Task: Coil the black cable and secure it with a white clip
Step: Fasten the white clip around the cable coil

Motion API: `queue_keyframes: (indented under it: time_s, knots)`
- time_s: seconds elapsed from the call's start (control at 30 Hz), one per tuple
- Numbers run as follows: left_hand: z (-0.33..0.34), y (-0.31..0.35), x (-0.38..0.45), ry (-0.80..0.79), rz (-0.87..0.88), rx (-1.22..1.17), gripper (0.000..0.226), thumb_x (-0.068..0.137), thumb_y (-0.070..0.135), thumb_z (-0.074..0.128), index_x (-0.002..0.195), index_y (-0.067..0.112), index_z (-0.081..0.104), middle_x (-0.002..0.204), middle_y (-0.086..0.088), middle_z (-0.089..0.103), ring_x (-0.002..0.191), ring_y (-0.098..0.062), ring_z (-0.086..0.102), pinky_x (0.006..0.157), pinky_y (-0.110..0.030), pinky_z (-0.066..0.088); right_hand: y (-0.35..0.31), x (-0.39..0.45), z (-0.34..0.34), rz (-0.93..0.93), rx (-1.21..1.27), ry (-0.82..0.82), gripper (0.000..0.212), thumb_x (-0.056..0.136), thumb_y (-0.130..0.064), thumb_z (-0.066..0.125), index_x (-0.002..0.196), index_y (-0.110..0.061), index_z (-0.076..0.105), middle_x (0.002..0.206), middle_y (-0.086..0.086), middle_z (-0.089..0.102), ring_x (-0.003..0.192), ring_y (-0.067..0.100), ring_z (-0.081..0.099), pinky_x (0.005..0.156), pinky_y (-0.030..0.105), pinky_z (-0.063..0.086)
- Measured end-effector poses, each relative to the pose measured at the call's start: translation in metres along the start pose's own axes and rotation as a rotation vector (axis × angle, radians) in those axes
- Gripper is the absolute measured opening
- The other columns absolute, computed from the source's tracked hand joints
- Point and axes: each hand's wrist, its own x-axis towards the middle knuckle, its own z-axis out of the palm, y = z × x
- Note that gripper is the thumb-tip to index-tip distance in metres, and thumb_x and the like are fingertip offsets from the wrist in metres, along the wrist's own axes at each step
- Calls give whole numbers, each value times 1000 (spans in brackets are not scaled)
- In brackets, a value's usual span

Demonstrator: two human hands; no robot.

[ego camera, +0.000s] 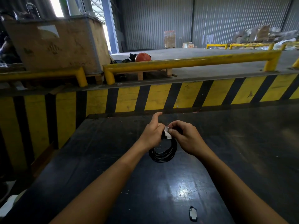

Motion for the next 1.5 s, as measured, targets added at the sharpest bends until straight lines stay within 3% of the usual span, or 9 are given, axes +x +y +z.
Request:
queue_keyframes:
  time_s: [0.23, 0.4, 0.5, 0.63, 0.83, 1.0, 1.1, 1.33, 1.5]
  knots:
    - [6, -7, 4, 96, 10, -65, 26, 99, 28, 39, 117, 11, 49, 72, -7, 56, 42, -14, 50, 40, -28, 42, 5, -2, 12, 21, 7, 218, 8, 92, -14, 55, 89, -17, 62, 72, -6, 63, 64, 6, 57, 58, 13, 42]
    - [9, -24, -3, 149, -10, -45, 55, 95, 51, 35, 85, 5, 63, 65, -8, 62, 61, -17, 59, 65, -33, 48, 14, 2, 12, 165, 233, 288, 10, 93, -12, 53, 91, -16, 62, 77, -2, 63, 69, 10, 59, 62, 25, 48]
    - [17, -40, -9, 166, -51, -46, 65, 92, 58, 37, 74, 1, 63, 61, -8, 60, 59, -17, 58, 67, -39, 49, 21, -1, 14, 209, 288, 247, 10, 92, -13, 55, 98, -15, 63, 85, 0, 65, 75, 9, 61, 65, 23, 48]
    - [27, -62, -13, 186, -123, -88, 65, 84, 67, 41, 68, 7, 59, 49, 1, 48, 46, -13, 48, 58, -39, 47, 45, -13, 26, 288, 244, 239, 9, 89, -13, 59, 86, -21, 61, 82, 1, 64, 78, 16, 60, 73, 37, 51]
    - [35, -109, -36, 185, -363, -102, 45, 91, 53, 48, 73, 12, 50, 53, 1, 35, 48, -12, 38, 52, -33, 42, 98, -56, 45, 522, 258, 76, 13, 92, -20, 57, 100, -11, 53, 95, 9, 60, 71, 18, 61, 61, 28, 50]
    - [29, -151, -69, 173, -565, -94, 38, 92, 48, 50, 76, 14, 50, 57, 2, 32, 47, -11, 33, 49, -29, 39, 172, -115, 48, 753, -290, -307, 37, 86, -27, 64, 116, -6, 56, 119, 16, 62, 108, 28, 59, 78, 27, 42]
    - [31, -167, -87, 181, -599, -78, 35, 91, 45, 53, 74, 15, 53, 57, 0, 33, 47, -12, 33, 47, -27, 38, 195, -149, 54, 848, -389, -499, 52, 85, -39, 64, 124, -7, 53, 127, 14, 60, 117, 27, 56, 87, 27, 43]
    - [44, -173, -105, 133, -598, -37, 30, 91, 36, 58, 107, 11, 66, 69, 3, 48, 57, -9, 43, 36, -20, 36, 201, -174, 71, 760, -464, -393, 21, 84, -14, 60, 103, -7, 66, 112, 16, 66, 95, 25, 60, 74, 26, 42]
    - [44, -165, -103, 108, -587, -48, 27, 92, 32, 57, 114, 19, 65, 101, -4, 61, 64, -8, 51, 39, -21, 38, 198, -172, 73, 764, -459, -434, 18, 85, -10, 61, 101, -6, 68, 106, 12, 69, 87, 19, 59, 61, 17, 39]
